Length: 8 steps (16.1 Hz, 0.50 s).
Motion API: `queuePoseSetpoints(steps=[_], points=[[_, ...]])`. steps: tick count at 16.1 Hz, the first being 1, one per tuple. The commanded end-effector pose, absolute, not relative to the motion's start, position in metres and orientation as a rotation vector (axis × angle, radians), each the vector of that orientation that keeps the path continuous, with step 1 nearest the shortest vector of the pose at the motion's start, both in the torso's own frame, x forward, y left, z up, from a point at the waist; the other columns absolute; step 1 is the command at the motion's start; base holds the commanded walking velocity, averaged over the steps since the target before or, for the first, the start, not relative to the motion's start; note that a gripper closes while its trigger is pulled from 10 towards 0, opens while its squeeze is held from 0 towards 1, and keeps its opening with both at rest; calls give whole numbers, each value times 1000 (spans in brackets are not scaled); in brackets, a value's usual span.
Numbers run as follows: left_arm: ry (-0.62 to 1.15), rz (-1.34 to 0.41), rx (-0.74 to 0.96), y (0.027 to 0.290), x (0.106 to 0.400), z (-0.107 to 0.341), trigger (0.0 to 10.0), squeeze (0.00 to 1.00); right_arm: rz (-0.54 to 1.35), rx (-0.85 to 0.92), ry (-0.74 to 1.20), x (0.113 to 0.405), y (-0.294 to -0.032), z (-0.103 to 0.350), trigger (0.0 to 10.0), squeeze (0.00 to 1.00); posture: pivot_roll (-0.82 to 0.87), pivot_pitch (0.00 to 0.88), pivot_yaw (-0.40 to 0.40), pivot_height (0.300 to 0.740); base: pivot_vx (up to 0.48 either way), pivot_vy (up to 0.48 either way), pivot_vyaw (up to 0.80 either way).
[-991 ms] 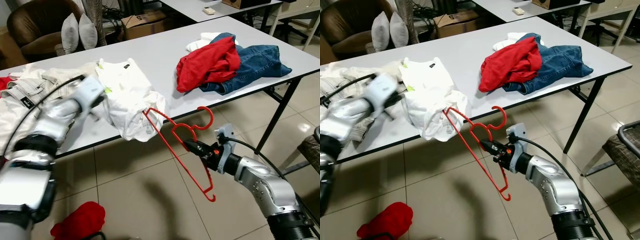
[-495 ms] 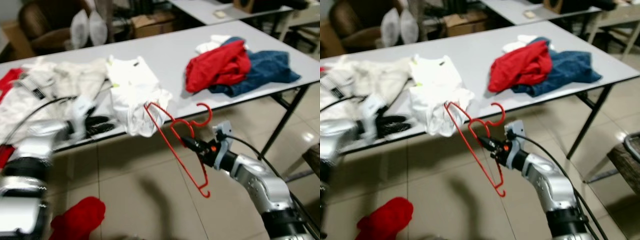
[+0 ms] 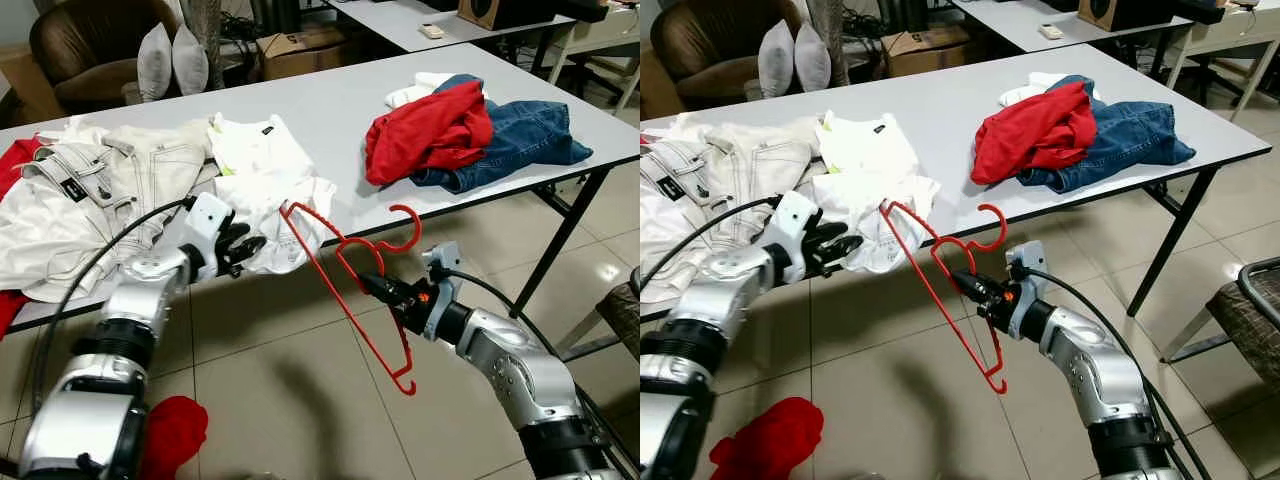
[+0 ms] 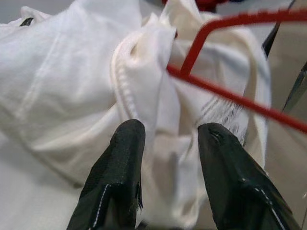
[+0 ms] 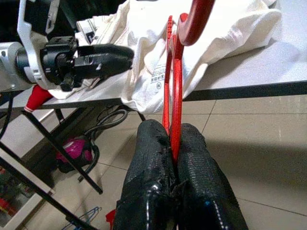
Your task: Hang hanger
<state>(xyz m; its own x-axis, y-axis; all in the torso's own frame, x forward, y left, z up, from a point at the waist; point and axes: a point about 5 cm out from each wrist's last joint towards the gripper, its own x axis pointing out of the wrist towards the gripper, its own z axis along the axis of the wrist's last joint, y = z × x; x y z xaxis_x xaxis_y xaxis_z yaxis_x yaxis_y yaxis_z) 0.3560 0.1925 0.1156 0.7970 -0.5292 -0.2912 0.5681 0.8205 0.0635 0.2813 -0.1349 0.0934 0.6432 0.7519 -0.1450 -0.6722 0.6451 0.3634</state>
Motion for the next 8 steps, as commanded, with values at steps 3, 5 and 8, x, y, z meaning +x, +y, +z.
queuePoseSetpoints(steps=[3,5,8], points=[[245,-596,44,185,358,116,9059,0,837,279,269,281,-133,99,10000,0,-177,0,111,740,0,0,0],[265,-586,76,181,358,111,0,0,834,280,268,282,-133,99,10000,0,-179,0,114,740,0,0,0],[268,-484,193,184,362,109,0,0,833,280,265,282,-132,99,10000,0,-183,0,116,740,0,0,0]])
